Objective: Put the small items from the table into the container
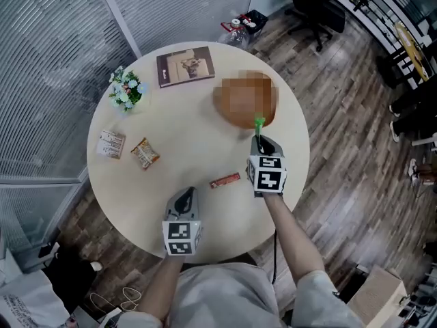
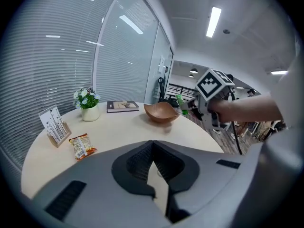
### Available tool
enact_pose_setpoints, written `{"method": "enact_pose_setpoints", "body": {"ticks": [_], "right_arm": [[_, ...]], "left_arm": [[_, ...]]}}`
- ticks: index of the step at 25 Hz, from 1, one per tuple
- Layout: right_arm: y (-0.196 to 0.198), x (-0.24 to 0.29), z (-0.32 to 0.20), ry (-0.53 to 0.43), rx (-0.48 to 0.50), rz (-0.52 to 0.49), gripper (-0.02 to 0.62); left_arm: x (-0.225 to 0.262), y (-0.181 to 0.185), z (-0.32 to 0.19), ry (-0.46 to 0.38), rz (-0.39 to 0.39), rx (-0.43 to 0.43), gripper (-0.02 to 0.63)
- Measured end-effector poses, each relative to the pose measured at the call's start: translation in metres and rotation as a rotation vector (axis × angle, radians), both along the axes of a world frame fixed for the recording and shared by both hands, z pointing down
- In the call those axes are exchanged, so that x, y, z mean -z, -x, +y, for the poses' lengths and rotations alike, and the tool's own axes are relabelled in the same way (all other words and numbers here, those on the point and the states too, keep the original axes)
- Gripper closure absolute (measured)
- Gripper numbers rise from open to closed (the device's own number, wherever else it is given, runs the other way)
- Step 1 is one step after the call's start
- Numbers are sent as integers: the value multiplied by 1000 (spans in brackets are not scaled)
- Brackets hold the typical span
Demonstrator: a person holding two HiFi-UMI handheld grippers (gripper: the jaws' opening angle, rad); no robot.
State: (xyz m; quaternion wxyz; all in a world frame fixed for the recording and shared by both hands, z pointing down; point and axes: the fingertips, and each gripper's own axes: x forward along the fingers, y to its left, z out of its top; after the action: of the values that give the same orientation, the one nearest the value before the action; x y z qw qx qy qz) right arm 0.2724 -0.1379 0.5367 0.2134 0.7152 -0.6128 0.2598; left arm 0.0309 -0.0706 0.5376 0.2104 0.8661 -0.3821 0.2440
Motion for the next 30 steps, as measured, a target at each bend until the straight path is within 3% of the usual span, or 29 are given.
{"method": "enact_pose_setpoints", "body": {"ticks": [10, 14, 18, 20, 24, 30], "right_arm": [[-42, -35, -112, 174, 274, 197, 572], [-53, -58, -128, 230, 302, 228, 572], [-52, -80, -130, 289, 329, 195, 566], [-53, -85, -129, 301, 330, 176, 518], [-57, -73, -122, 233, 303, 187, 503], [-33, -4, -85, -1, 308, 178, 532]], "left_arm": [[6, -34, -13, -21, -7, 106, 600], [3, -31, -17, -23, -15, 147, 600], [1, -27, -19, -25, -2, 158, 600], [-2, -27, -19, -22, -6, 161, 600], [-8, -27, -18, -9, -5, 174, 600], [-9, -37, -19, 3, 14, 168, 600]]}}
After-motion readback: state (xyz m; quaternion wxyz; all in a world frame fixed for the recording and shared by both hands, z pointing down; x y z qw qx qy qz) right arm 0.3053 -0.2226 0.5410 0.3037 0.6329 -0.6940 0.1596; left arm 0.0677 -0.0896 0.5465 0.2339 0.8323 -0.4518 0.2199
